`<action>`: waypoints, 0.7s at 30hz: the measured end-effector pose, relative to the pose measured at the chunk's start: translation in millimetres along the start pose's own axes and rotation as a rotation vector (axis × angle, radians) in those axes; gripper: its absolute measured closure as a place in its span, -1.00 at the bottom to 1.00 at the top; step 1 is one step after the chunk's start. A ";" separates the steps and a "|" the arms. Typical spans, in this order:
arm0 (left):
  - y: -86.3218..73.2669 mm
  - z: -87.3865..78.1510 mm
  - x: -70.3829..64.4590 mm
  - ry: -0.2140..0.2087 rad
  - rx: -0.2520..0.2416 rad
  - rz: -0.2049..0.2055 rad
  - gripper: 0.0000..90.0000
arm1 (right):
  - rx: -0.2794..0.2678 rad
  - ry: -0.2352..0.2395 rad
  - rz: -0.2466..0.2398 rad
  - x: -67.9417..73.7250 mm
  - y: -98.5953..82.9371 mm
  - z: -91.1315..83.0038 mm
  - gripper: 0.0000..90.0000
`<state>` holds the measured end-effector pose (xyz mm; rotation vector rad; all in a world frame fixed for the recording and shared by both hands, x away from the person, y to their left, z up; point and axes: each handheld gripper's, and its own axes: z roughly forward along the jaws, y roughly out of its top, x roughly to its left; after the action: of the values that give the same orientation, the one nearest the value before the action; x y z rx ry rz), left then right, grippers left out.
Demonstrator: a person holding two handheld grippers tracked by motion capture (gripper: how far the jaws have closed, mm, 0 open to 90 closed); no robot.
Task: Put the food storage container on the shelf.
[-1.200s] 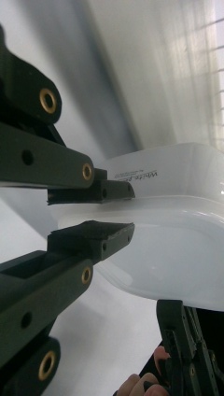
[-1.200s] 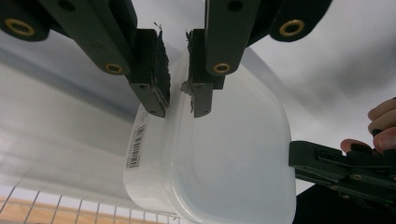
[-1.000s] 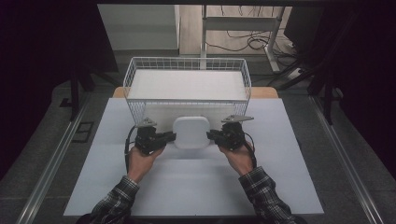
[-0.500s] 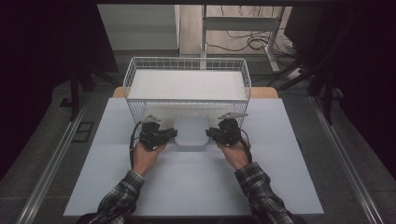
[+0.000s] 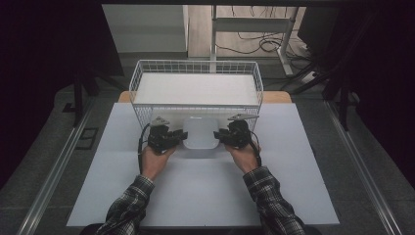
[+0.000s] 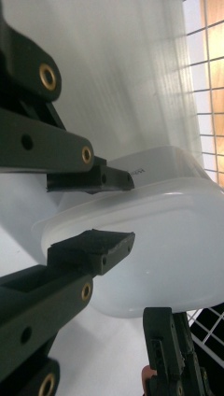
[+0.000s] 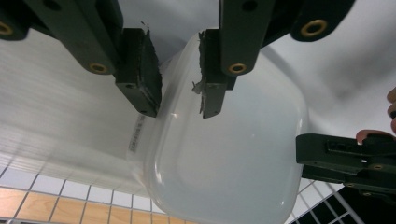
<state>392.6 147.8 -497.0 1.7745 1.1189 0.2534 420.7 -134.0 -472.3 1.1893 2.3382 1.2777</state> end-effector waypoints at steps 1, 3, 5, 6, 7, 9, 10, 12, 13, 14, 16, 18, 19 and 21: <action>2.1 1.4 1.1 0.023 -0.016 0.014 0.48 | -0.017 -0.010 0.014 -1.7 1.6 1.0 0.46; 6.1 3.9 -0.4 0.053 -0.025 0.034 0.51 | -0.026 -0.020 0.010 -2.1 3.0 3.0 0.46; 8.6 5.4 -0.8 0.069 -0.025 0.047 0.53 | -0.034 -0.032 0.008 -2.3 4.1 3.7 0.46; 13.1 8.4 -0.9 0.093 -0.024 0.065 0.53 | -0.050 -0.052 -0.004 -3.1 7.6 6.1 0.50; 13.1 8.4 -0.9 0.093 -0.024 0.065 0.53 | -0.051 -0.054 -0.004 -3.3 8.7 6.5 0.53; 17.5 10.6 -1.7 0.121 -0.018 0.088 0.50 | -0.056 -0.065 -0.009 -3.8 11.1 6.5 0.60; 19.0 9.9 -3.9 0.125 -0.028 0.092 0.47 | -0.058 -0.061 -0.010 -4.0 11.6 5.4 0.63; 19.4 5.9 -5.1 0.110 -0.034 0.092 0.42 | -0.066 -0.054 -0.019 -3.6 12.1 1.0 0.70; 18.8 3.3 -6.0 0.105 -0.040 0.091 0.39 | -0.067 -0.046 -0.025 -3.1 12.0 -1.5 0.74; 17.8 0.7 -7.4 0.096 -0.042 0.086 0.35 | -0.069 -0.034 -0.032 -2.4 11.5 -4.1 0.78; 13.8 -5.4 -11.0 0.090 -0.046 0.097 0.25 | -0.065 -0.014 -0.050 0.7 9.7 -9.3 0.85; 8.5 -12.6 -14.5 0.082 -0.044 0.111 0.07 | -0.060 0.011 -0.076 4.7 6.6 -14.6 0.92; 5.1 -16.3 -17.0 0.081 -0.047 0.105 -0.04 | -0.060 0.025 -0.083 6.9 4.7 -17.3 0.95; 1.7 -20.2 -18.5 0.063 -0.045 0.107 -0.28 | -0.059 0.046 -0.099 11.5 0.5 -21.2 0.97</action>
<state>371.2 145.8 -480.1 1.7994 1.0559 0.3985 402.3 -138.1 -457.3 1.0232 2.3427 1.3434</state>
